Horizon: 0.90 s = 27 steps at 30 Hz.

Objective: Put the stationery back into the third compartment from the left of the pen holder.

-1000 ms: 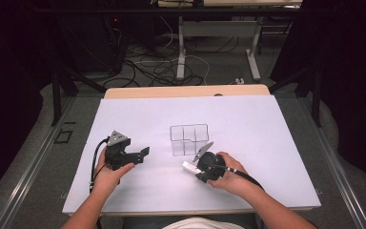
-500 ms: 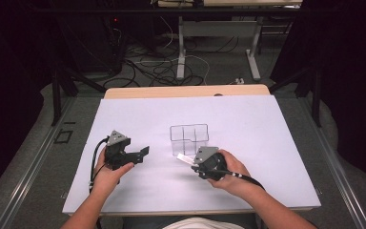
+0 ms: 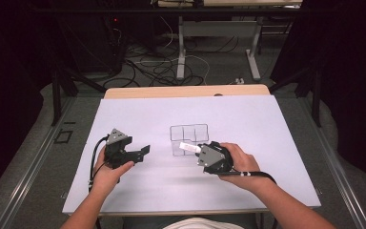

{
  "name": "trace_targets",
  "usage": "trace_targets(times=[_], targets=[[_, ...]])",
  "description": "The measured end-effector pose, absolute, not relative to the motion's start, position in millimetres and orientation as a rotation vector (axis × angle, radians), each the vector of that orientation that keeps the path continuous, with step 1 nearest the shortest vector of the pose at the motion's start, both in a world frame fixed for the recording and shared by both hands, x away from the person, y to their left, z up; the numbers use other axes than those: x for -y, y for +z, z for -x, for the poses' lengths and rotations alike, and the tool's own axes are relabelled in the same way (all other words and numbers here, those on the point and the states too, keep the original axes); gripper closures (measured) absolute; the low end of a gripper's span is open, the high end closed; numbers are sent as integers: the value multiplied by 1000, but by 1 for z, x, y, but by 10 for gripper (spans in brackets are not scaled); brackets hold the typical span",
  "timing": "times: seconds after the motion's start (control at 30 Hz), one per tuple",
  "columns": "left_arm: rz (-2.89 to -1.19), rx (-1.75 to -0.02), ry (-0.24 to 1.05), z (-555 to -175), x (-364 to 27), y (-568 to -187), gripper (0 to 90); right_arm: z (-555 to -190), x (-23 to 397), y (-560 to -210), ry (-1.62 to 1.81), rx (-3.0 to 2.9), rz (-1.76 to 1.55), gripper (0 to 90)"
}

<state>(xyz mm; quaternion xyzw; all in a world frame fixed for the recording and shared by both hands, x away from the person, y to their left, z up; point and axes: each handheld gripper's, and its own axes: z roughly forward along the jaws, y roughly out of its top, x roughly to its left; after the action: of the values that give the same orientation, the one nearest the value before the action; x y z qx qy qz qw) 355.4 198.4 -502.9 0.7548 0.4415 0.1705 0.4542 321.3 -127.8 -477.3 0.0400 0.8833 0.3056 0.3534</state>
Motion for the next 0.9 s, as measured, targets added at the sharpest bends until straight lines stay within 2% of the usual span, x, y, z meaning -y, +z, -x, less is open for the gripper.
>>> trace_targets(times=[0.5,0.63,0.9], targets=[[-1894,-1039,417,-363,-192,-489,211,-326,131,-456,460,-2103,354,672],[-1911,-1014,428,-366,-192,-485,246,-325,126,-458,384,-2046,486,672],[-1929,-952,423,-367,-187,-473,250,-318,111,-466,255,-1976,690,672]])
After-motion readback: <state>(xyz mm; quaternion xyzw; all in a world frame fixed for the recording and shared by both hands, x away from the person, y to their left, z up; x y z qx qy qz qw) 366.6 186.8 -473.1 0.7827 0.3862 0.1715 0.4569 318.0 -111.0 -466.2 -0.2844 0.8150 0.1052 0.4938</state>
